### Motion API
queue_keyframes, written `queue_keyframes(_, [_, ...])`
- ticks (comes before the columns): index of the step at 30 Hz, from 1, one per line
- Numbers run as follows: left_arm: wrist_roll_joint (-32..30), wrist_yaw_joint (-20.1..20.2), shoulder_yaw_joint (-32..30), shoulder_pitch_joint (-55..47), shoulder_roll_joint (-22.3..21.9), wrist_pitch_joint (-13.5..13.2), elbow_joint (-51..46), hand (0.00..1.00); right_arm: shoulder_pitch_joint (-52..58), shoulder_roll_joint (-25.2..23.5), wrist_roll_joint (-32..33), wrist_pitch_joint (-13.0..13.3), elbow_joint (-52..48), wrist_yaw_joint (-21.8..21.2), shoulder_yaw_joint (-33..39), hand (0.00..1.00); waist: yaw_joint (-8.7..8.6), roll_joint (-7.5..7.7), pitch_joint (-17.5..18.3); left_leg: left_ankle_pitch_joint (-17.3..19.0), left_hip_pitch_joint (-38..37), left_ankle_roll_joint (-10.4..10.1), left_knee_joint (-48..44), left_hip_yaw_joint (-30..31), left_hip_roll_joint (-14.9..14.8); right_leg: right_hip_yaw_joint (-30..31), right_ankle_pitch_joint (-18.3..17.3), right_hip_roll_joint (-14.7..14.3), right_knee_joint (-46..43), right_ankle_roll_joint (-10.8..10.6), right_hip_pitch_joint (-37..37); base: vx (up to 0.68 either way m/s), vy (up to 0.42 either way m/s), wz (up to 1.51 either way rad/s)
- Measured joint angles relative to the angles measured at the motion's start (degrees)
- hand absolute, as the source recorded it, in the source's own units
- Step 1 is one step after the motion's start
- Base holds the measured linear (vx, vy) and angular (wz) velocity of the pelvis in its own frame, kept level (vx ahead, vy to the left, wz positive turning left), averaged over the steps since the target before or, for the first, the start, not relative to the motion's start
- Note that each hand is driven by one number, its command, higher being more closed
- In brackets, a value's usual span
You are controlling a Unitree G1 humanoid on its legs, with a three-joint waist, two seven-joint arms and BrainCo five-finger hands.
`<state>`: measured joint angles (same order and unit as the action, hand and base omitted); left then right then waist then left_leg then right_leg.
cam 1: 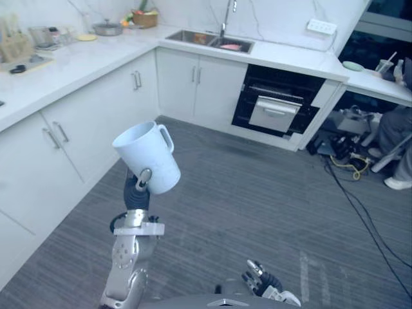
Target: Walk over to the sink, pick up the cup, carry it to the dishwasher, place the cup inside the dishwasher, then close the dishwasher door
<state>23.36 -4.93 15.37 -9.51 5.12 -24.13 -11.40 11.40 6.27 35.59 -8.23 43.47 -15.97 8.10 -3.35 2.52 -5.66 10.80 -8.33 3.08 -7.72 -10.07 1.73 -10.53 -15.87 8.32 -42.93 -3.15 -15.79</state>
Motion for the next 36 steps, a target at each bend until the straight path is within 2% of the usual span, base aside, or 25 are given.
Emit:
queue_keyframes(3, [0.11,0.41,0.14,1.34,-0.34,0.33,1.02,1.00,1.19,-0.03,0.08,0.26,-2.65,0.55,-0.19,0.00,-0.41,-2.00,-0.29,2.21,-1.21,-1.67,-0.85,1.08,-2.51,1.43,5.71,-2.69,19.14,0.44,-1.12,0.42,-0.086,0.38])
queue_keyframes(4, [0.27,0.80,0.25,1.17,-0.79,0.36,0.84,1.00,2.55,-0.02,0.14,0.26,-5.24,1.81,-0.35,0.00,-0.33,-3.61,-0.41,4.67,-1.99,-3.68,-2.85,1.96,-4.95,4.26,11.13,-4.46,29.96,-0.25,-0.70,0.40,-0.123,0.41])
queue_keyframes(6, [0.69,1.72,0.62,0.65,-0.80,0.20,0.73,1.00,3.75,0.03,0.11,0.18,-7.33,2.53,-1.01,0.00,-0.13,-3.66,-0.83,7.22,-4.28,-6.06,-4.35,2.23,-6.57,5.86,14.84,-4.68,34.64,-0.79,0.36,0.63,-0.270,0.39])
queue_keyframes(7, [1.08,2.05,0.67,-0.77,-0.81,-0.94,0.62,1.00,5.06,-0.06,0.06,-0.74,-9.45,2.63,-2.28,0.00,0.07,-2.09,-0.79,10.58,-7.27,-8.32,-5.51,2.25,-6.95,6.96,17.62,-3.75,34.52,-0.52,1.48,0.74,-0.379,0.25])
queue_keyframes(8, [1.34,2.06,0.71,-1.45,-1.27,-1.19,0.71,1.00,5.00,0.23,0.06,-0.93,-10.00,2.86,-2.40,0.00,0.07,-2.43,-0.90,11.97,-8.36,-9.33,-6.15,2.26,-7.98,6.61,21.26,-4.32,32.06,-0.90,1.25,0.63,-0.354,0.17])
queue_keyframes(9, [1.34,2.45,1.03,-2.30,-1.85,-1.36,0.84,1.00,5.05,0.70,0.11,-1.24,-11.01,3.03,-2.41,0.00,0.06,-3.36,-0.80,13.16,-9.27,-10.53,-7.35,2.31,-10.00,6.09,22.35,-5.98,27.60,0.07,0.13,0.45,-0.291,0.01])
queue_keyframes(10, [1.41,3.34,1.66,-2.72,-2.90,-1.61,0.75,1.00,4.49,1.58,0.18,-1.80,-11.92,4.15,-2.40,0.00,0.01,-5.33,-1.17,12.90,-9.29,-10.95,-9.27,2.34,-12.55,4.44,17.52,-7.57,22.16,1.14,-1.41,0.61,-0.424,0.03])
queue_keyframes(13, [1.50,4.90,2.71,-2.64,-5.10,-3.04,0.52,1.00,4.50,1.74,0.09,-4.22,-13.87,5.22,-2.40,0.00,-0.23,-5.97,-1.55,7.50,-8.27,-10.78,-19.36,3.96,-15.44,3.41,8.65,-9.97,14.62,3.14,-0.95,0.47,-0.348,-0.12])
queue_keyframes(15, [1.44,5.27,3.06,-3.17,-6.34,-3.34,-1.18,1.00,5.41,1.65,0.04,-6.32,-15.94,5.45,-2.48,0.00,-0.16,-7.05,-1.87,-1.46,-1.81,-9.99,-35.17,6.33,-18.47,3.15,5.31,-12.49,15.43,2.82,2.81,0.50,-0.331,-0.21])
queue_keyframes(16, [1.32,5.56,3.21,-3.54,-6.93,-3.82,-1.76,1.00,6.36,1.65,0.04,-7.08,-17.99,5.49,-2.98,0.00,0.04,-7.22,-2.08,-9.42,4.63,-10.38,-46.88,8.03,-20.51,3.00,4.30,-13.97,17.58,3.20,5.84,0.41,-0.177,-0.02])
queue_keyframes(17, [1.29,5.74,3.26,-4.03,-7.63,-3.96,-1.76,1.00,6.83,1.58,-0.08,-7.20,-18.46,5.91,-3.51,0.00,0.09,-7.59,-2.17,-8.52,11.02,-9.59,-57.79,8.50,-21.19,3.11,3.86,-14.87,20.21,3.99,9.62,0.41,-0.171,0.05])
queue_keyframes(19, [1.33,6.07,2.59,-5.49,-7.65,-4.19,-1.66,1.00,7.03,1.59,0.04,-7.22,-17.49,6.29,-3.66,0.00,0.79,-7.46,-2.13,-4.38,18.65,-6.92,-64.13,6.93,-20.08,3.44,4.39,-15.33,25.79,5.49,15.80,0.36,-0.161,0.06])
queue_keyframes(21, [1.35,6.72,2.32,-5.82,-7.78,-4.76,-1.55,1.00,6.60,1.62,0.14,-6.90,-17.08,6.04,-4.51,0.00,3.14,-7.52,-2.08,-0.32,24.36,-5.95,-60.76,4.35,-18.37,4.08,5.66,-15.77,30.34,7.93,20.09,0.40,-0.125,-0.14])
queue_keyframes(23, [1.74,7.18,2.08,-5.83,-7.83,-5.06,-1.40,1.00,4.67,1.47,0.16,-6.85,-15.88,5.14,-6.23,0.00,4.37,-7.22,-1.97,3.02,28.27,-5.18,-49.64,0.43,-16.11,5.20,6.32,-16.04,33.02,8.77,22.71,0.43,-0.052,-0.27])
queue_keyframes(24, [2.03,7.46,2.01,-5.90,-7.79,-5.14,-1.41,1.00,2.93,1.46,0.13,-6.63,-14.92,4.11,-7.27,0.00,5.22,-7.17,-1.93,3.39,28.38,-5.34,-38.79,-1.73,-13.83,6.64,6.21,-15.97,34.49,8.94,24.27,0.47,0.030,-0.56])
queue_keyframes(25, [2.41,7.59,2.09,-5.89,-7.17,-5.25,-1.36,1.00,1.13,1.28,0.09,-6.27,-13.06,3.47,-8.48,0.00,5.65,-6.79,-1.96,1.03,27.18,-5.82,-24.91,-2.63,-10.24,8.41,5.48,-15.13,35.65,8.79,25.73,0.57,0.075,-0.62])
queue_keyframes(26, [2.40,7.57,2.28,-5.88,-7.17,-5.25,-1.35,1.00,0.25,1.10,0.01,-6.16,-12.45,3.36,-9.02,0.00,5.64,-6.69,-2.00,-1.48,26.28,-6.05,-17.99,-2.78,-8.51,9.26,4.99,-14.84,36.16,8.52,26.50,0.58,0.124,-0.68])
queue_keyframes(27, [2.38,7.47,2.77,-5.90,-6.69,-5.17,-1.26,1.00,-0.75,1.00,-0.10,-5.85,-11.42,2.66,-9.68,0.00,5.88,-6.50,-2.08,-9.11,24.56,-4.77,-9.35,-2.89,-6.11,11.00,3.77,-14.39,36.97,7.81,28.48,0.61,0.170,-0.66])
queue_keyframes(28, [2.35,7.03,3.37,-5.92,-5.73,-5.02,-1.26,1.00,-1.12,-0.21,-0.41,-5.82,-10.91,2.34,-9.83,0.00,6.50,-5.04,-1.58,-12.72,22.40,-0.53,-8.11,-4.08,-4.63,12.89,2.07,-13.06,37.36,6.89,30.38,0.53,0.151,-0.52])
queue_keyframes(30, [2.35,6.73,4.13,-4.98,-5.48,-4.92,-1.27,1.00,-0.91,-1.75,-1.24,-5.68,-10.68,2.32,-9.97,0.00,5.36,-3.47,-0.29,-10.15,22.37,1.39,-10.61,-4.85,-3.50,13.16,1.37,-11.21,37.45,5.88,31.16,0.49,0.116,-0.04])
queue_keyframes(31, [2.32,6.66,4.86,-3.87,-5.35,-4.76,-1.24,1.00,-1.77,-2.55,-2.23,-5.02,-8.57,2.61,-10.12,0.00,5.32,-2.16,-0.06,-6.68,22.05,2.07,-13.20,-6.05,-3.44,13.54,1.60,-10.71,36.14,5.48,31.66,0.52,0.116,0.06])
queue_keyframes(33, [2.30,6.56,5.05,-3.05,-4.91,-3.87,-1.01,1.00,-2.82,-2.91,-2.47,-5.20,-6.15,2.85,-10.04,0.00,5.35,-1.18,0.30,-4.27,19.69,2.04,-13.15,-7.01,-3.24,13.06,1.63,-10.57,30.09,5.43,30.61,0.50,0.112,-0.07])
queue_keyframes(34, [2.26,6.52,5.07,-2.80,-4.49,-2.18,-0.96,1.00,-3.03,-3.13,-2.26,-6.19,-4.89,4.17,-10.03,0.00,5.09,-0.47,1.02,-2.34,16.12,1.73,-11.45,-7.11,-2.97,10.84,2.29,-10.06,17.98,-0.24,26.94,0.51,0.086,-0.10])
queue_keyframes(35, [2.14,6.09,5.37,-2.72,-3.89,-1.45,-0.96,1.00,-3.00,-3.54,-2.19,-6.82,-3.71,4.93,-9.89,0.00,5.07,0.33,1.07,-1.91,13.18,1.63,-9.64,-7.05,-2.60,9.44,4.05,-8.86,7.70,-7.78,23.31,0.43,0.055,-0.12])
queue_keyframes(36, [2.02,5.52,5.44,-2.59,-3.31,-0.92,-0.96,1.00,-3.14,-3.53,-2.16,-7.17,-3.03,5.28,-9.77,0.00,5.09,0.81,0.95,-1.68,11.01,1.53,-8.18,-7.05,-2.06,8.15,7.46,-7.93,-0.16,-12.82,20.01,0.42,0.022,0.03])
